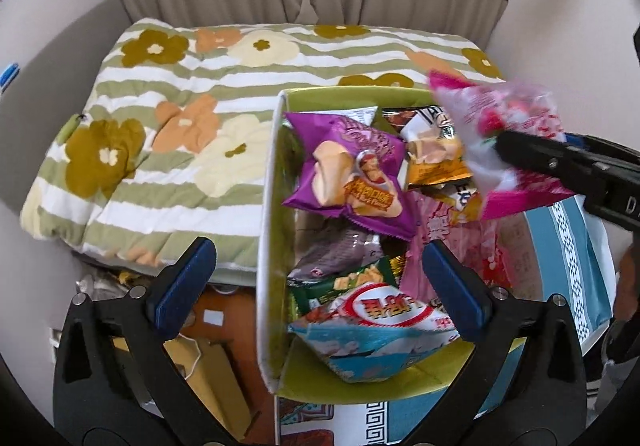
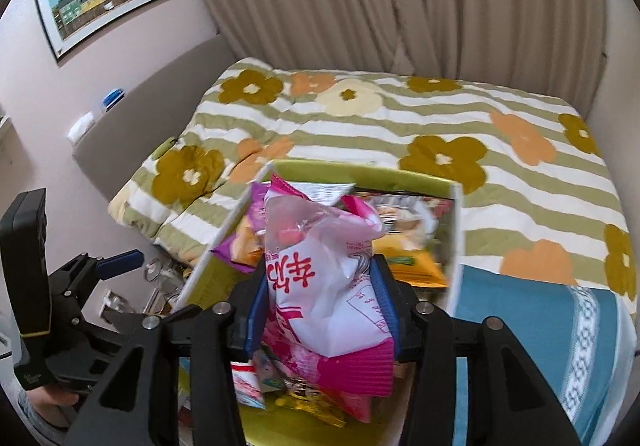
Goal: Organize snacks
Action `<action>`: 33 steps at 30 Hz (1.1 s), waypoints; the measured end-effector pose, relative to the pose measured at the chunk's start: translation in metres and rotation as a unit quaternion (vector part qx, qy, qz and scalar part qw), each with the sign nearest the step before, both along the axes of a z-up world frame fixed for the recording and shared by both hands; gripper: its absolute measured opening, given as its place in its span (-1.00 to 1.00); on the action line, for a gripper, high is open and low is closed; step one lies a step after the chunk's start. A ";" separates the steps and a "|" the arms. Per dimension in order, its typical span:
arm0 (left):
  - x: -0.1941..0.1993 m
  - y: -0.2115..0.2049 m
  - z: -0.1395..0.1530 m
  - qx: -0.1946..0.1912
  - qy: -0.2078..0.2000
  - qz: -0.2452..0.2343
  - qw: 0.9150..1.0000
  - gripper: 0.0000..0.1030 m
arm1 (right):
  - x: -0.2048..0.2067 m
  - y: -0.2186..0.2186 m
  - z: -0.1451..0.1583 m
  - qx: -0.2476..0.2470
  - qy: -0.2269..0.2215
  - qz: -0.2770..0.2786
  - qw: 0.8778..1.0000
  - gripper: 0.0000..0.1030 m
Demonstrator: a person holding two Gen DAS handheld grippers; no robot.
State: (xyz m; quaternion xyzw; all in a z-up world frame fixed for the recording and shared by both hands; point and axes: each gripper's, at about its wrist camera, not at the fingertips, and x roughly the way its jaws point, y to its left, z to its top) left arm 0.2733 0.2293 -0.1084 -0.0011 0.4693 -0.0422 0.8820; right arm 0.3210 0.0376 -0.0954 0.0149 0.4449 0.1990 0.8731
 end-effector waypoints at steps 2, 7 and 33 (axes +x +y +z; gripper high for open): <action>-0.004 0.003 -0.002 0.008 0.002 0.005 1.000 0.98 | -0.001 0.010 -0.005 0.008 0.005 0.017 1.000 0.19; -0.025 0.010 -0.003 0.015 0.003 0.027 1.000 0.98 | -0.020 0.011 -0.003 0.016 -0.022 0.019 0.999 0.97; -0.185 -0.122 0.108 0.023 -0.144 0.009 0.989 0.99 | -0.204 -0.136 0.090 -0.037 -0.128 -0.142 0.981 0.97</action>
